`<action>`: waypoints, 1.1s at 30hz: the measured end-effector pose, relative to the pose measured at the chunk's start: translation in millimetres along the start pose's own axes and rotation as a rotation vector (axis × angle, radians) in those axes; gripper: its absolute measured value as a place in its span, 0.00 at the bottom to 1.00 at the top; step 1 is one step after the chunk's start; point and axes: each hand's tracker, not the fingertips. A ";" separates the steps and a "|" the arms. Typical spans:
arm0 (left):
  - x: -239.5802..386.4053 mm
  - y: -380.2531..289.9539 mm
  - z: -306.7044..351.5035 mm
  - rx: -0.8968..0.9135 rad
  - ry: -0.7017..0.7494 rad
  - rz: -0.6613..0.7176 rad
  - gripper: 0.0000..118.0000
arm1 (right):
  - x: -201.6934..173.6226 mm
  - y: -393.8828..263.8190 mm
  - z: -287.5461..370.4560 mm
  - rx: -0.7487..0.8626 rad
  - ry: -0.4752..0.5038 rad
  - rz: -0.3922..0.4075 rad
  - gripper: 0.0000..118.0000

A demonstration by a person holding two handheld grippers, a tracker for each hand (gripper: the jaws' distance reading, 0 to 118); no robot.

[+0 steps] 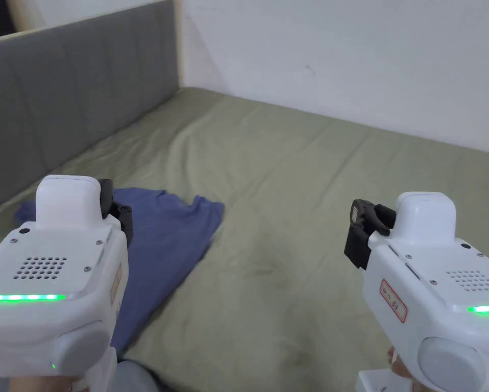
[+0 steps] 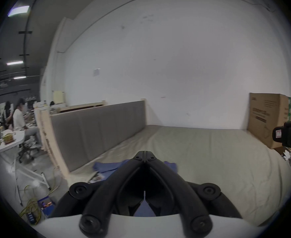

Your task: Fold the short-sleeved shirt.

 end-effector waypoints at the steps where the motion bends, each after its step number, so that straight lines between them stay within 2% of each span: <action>1: -11.4 -1.2 5.1 -0.005 0.034 0.009 0.00 | -12.3 0.2 -7.3 -0.005 0.031 0.013 0.00; 7: -5.7 1.3 3.6 -0.029 0.197 0.028 0.00 | -68.8 1.3 -33.1 -0.011 0.208 0.044 0.00; 8: -58.3 -9.6 31.7 -0.033 0.213 0.033 0.00 | -77.1 1.7 -35.4 -0.013 0.227 0.057 0.00; 13: -75.1 -12.5 46.9 -0.038 0.277 0.043 0.00 | -101.7 0.6 -42.5 -0.021 0.296 0.076 0.00; 19: -91.8 -20.0 46.1 -0.047 0.293 0.064 0.02 | -108.9 -3.1 -45.9 -0.042 0.331 0.084 0.00; 20: -92.2 -21.5 43.1 -0.049 0.295 0.061 0.07 | -108.6 -3.4 -46.0 -0.044 0.332 0.081 0.00; 21: -93.2 -20.3 39.5 -0.057 0.284 0.060 0.19 | -108.4 -3.4 -46.2 -0.046 0.332 0.081 0.00; 22: -94.4 -18.9 34.4 -0.076 0.264 0.062 0.48 | -107.8 -3.3 -46.7 -0.047 0.329 0.080 0.00; 23: -92.7 -16.6 27.8 -0.101 0.244 0.067 0.72 | -106.7 -3.2 -46.9 -0.047 0.327 0.079 0.00; 24: -90.8 -14.1 22.5 -0.125 0.224 0.071 0.89 | -105.0 -2.3 -47.9 -0.049 0.324 0.077 0.00; 25: -89.0 -11.9 13.4 -0.156 0.191 0.062 0.94 | -103.0 -1.5 -49.3 -0.050 0.320 0.075 0.00; 27: -84.2 -8.5 -0.6 -0.152 0.159 0.044 0.94 | -99.5 -0.1 -51.9 -0.052 0.312 0.074 0.00; 33: -73.7 -17.6 -113.4 -0.427 -0.037 0.053 0.94 | -79.9 -6.7 -58.2 -0.077 0.276 0.054 0.00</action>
